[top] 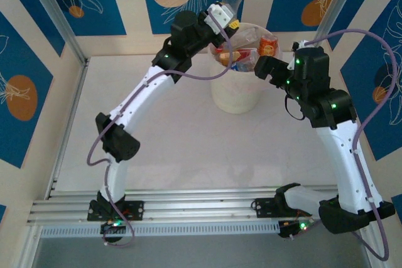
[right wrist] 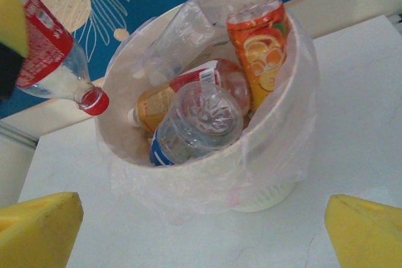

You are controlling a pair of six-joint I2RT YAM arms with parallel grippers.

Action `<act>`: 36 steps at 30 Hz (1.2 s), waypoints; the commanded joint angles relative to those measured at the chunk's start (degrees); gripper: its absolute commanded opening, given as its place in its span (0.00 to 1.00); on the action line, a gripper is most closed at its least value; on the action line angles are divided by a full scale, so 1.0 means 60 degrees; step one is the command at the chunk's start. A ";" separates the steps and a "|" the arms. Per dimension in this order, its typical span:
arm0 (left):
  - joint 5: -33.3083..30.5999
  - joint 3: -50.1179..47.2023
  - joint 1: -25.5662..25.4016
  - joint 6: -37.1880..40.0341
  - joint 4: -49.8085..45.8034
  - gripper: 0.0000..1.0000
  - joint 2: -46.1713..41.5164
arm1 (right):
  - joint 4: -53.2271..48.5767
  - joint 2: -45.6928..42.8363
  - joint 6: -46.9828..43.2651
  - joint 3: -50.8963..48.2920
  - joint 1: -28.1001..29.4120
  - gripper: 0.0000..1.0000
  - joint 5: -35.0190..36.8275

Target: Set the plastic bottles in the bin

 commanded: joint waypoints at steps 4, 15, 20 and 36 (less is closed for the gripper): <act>0.0280 0.1694 0.0063 0.1148 -0.1423 0.50 0.0958 | 0.0141 -0.0248 0.0431 0.0104 0.0035 0.99 0.1257; 0.0160 0.1699 0.0037 0.2062 -0.2254 0.58 0.1441 | 0.0424 0.0843 0.0307 0.1035 -0.0379 0.99 0.0872; 0.0225 0.1697 -0.0021 0.2187 -0.2308 0.62 0.1658 | 0.0266 0.1704 0.0223 0.2205 -0.0541 0.99 0.0804; 0.0640 0.1704 -0.0230 0.2264 -0.2805 1.00 0.1578 | 0.0389 0.2000 0.0154 0.2605 -0.0546 0.99 0.0963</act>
